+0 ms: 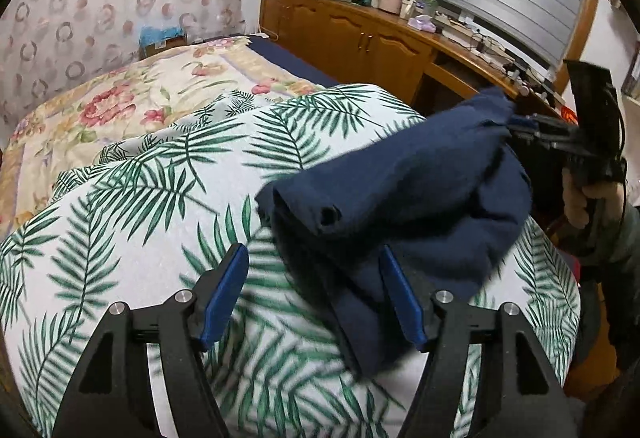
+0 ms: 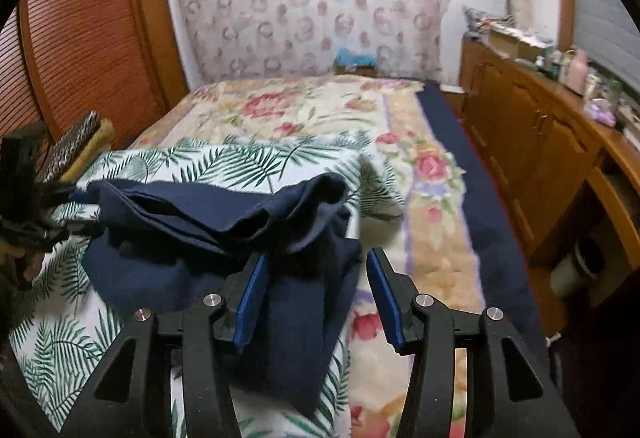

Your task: Fold small clothes

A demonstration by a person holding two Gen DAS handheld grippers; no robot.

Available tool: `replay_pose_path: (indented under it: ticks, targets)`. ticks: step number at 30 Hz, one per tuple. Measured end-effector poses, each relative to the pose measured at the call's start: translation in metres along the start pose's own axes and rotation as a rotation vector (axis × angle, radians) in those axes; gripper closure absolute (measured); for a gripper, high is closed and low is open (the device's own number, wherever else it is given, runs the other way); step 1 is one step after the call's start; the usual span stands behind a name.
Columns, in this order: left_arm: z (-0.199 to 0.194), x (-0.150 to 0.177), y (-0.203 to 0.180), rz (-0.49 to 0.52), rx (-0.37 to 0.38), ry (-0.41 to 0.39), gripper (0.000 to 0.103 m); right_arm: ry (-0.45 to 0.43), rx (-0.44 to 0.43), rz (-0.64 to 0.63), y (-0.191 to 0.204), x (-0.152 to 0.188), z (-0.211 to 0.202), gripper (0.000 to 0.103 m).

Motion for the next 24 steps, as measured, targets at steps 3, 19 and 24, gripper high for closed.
replay_pose_path:
  ticks: [3, 19, 24]
  targets:
    - [0.009, -0.015, 0.003, -0.005, 0.001, -0.010, 0.034, 0.018, -0.055, 0.000, 0.004, -0.010, 0.015, 0.051]
    - [0.032, -0.040, 0.043, -0.085, -0.118, -0.025, 0.045, -0.013, 0.013, 0.177, -0.024, -0.028, 0.009, 0.083]
    - [0.023, -0.036, 0.046, -0.095, -0.091, -0.047, 0.045, -0.015, 0.034, 0.154, -0.006, -0.026, -0.005, 0.041]
Point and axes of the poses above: each gripper's, at about its wrist camera, not at the fingertips, and z roughly the way its jaws point, y to its left, x to its underside, the point moved 6 cm from there along z, roughly the way its jaws point, and after that the axes turned 6 degrees about y, right-handed, at the moved point
